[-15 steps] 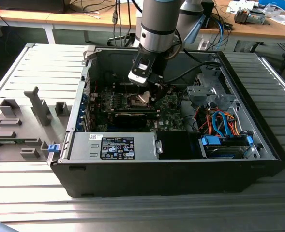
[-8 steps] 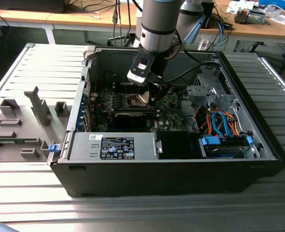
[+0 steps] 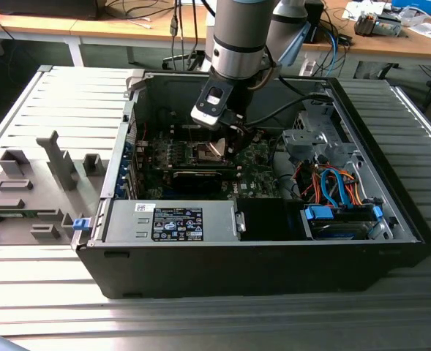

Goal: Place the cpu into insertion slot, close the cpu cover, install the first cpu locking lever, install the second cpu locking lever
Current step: 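Place the cpu into insertion slot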

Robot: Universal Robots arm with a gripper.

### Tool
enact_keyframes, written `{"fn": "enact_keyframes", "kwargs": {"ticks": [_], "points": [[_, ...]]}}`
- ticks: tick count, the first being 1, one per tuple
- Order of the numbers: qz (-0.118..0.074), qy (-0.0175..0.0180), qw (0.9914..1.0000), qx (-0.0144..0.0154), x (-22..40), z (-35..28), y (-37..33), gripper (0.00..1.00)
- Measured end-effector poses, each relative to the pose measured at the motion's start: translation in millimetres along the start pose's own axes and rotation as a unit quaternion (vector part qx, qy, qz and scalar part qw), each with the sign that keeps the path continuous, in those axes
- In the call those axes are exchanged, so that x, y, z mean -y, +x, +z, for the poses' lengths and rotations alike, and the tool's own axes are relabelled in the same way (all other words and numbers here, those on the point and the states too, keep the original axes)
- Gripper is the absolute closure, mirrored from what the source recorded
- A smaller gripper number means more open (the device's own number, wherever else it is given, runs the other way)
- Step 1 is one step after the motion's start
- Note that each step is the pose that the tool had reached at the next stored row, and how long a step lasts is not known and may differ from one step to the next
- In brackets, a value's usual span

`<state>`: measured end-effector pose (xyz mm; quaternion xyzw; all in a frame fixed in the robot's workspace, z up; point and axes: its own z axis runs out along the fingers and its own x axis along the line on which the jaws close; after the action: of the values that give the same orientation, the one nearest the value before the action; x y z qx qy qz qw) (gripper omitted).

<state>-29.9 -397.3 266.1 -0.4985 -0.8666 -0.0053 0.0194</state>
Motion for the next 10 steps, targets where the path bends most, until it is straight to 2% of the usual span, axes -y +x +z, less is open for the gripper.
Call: {"fn": "enact_keyframes", "kwargs": {"ticks": [7,10], "points": [[0.01,-0.0004,0.99995,-0.0001,0.0,0.0,0.0,0.46],[0.021,-0.0008,0.99979,-0.0002,0.0,0.0,0.0,0.46]]}}
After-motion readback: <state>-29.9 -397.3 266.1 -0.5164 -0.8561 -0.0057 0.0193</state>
